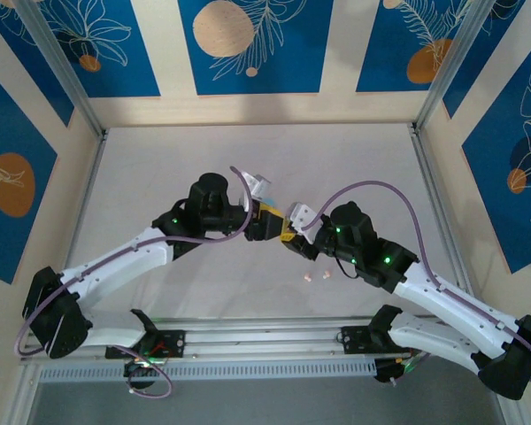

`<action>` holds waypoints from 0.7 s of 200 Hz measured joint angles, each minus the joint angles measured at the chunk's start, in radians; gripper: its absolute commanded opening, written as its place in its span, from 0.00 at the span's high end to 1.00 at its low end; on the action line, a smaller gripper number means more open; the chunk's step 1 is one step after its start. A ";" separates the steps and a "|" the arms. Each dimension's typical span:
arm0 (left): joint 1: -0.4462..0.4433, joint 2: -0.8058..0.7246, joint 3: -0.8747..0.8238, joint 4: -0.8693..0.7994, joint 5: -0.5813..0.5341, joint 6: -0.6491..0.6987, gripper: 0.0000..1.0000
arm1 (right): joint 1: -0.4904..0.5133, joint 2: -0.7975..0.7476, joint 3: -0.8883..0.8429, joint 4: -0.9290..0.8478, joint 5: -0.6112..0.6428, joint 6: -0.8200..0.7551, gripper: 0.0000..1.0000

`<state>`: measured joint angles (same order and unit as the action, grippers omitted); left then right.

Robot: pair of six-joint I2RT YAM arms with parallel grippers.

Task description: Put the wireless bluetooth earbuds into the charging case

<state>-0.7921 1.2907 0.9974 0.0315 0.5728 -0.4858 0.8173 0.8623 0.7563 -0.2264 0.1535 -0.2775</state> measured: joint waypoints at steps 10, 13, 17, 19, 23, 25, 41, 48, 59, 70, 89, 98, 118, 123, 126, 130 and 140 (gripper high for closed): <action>-0.003 0.008 0.010 -0.012 0.000 0.005 0.54 | 0.000 0.000 0.000 0.007 0.000 0.000 0.70; -0.003 0.010 0.013 -0.015 0.000 0.008 0.54 | 0.000 0.000 -0.001 0.010 0.000 0.000 0.70; -0.005 0.013 0.015 -0.018 0.000 0.010 0.55 | 0.000 0.000 -0.002 0.014 0.000 0.000 0.69; -0.005 0.014 0.017 -0.021 0.000 0.012 0.55 | 0.000 0.000 -0.002 0.017 0.000 0.000 0.69; -0.005 0.015 0.019 -0.023 -0.001 0.015 0.57 | 0.000 0.000 -0.002 0.021 0.000 0.000 0.69; -0.006 0.016 0.021 -0.026 -0.001 0.014 0.59 | 0.000 0.000 -0.002 0.022 0.000 0.000 0.69; -0.007 0.022 0.033 -0.044 -0.005 0.026 0.70 | 0.000 0.000 -0.005 0.026 0.006 0.000 0.68; -0.008 0.022 0.036 -0.053 -0.011 0.025 0.73 | 0.000 0.002 -0.007 0.027 0.010 0.000 0.67; -0.011 0.022 0.040 -0.067 -0.025 0.021 0.76 | 0.000 0.006 -0.010 0.031 0.019 -0.001 0.67; -0.011 0.022 0.042 -0.072 -0.035 0.014 0.85 | 0.000 0.008 -0.014 0.035 0.024 -0.003 0.64; -0.016 0.021 0.042 -0.072 -0.058 -0.005 0.91 | 0.000 0.005 -0.024 0.051 0.029 -0.003 0.58; -0.018 0.019 0.039 -0.068 -0.069 -0.025 0.93 | 0.000 -0.002 -0.038 0.071 0.031 -0.003 0.55; -0.018 -0.007 -0.002 -0.014 -0.096 -0.099 0.94 | -0.002 -0.036 -0.085 0.136 0.030 -0.014 0.48; -0.019 -0.016 -0.016 0.000 -0.104 -0.117 0.94 | -0.003 -0.047 -0.098 0.153 0.029 -0.023 0.45; -0.019 -0.023 -0.025 0.010 -0.107 -0.135 0.94 | -0.007 -0.056 -0.109 0.165 0.025 -0.023 0.44; -0.019 -0.031 -0.036 0.022 -0.114 -0.148 0.94 | -0.010 -0.064 -0.119 0.177 0.022 -0.029 0.43; -0.019 -0.047 -0.060 0.054 -0.127 -0.193 0.94 | -0.028 -0.087 -0.147 0.205 0.000 -0.037 0.43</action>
<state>-0.8112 1.2438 0.9375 0.0853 0.4461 -0.6792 0.7895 0.7753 0.6090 -0.0216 0.1539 -0.3145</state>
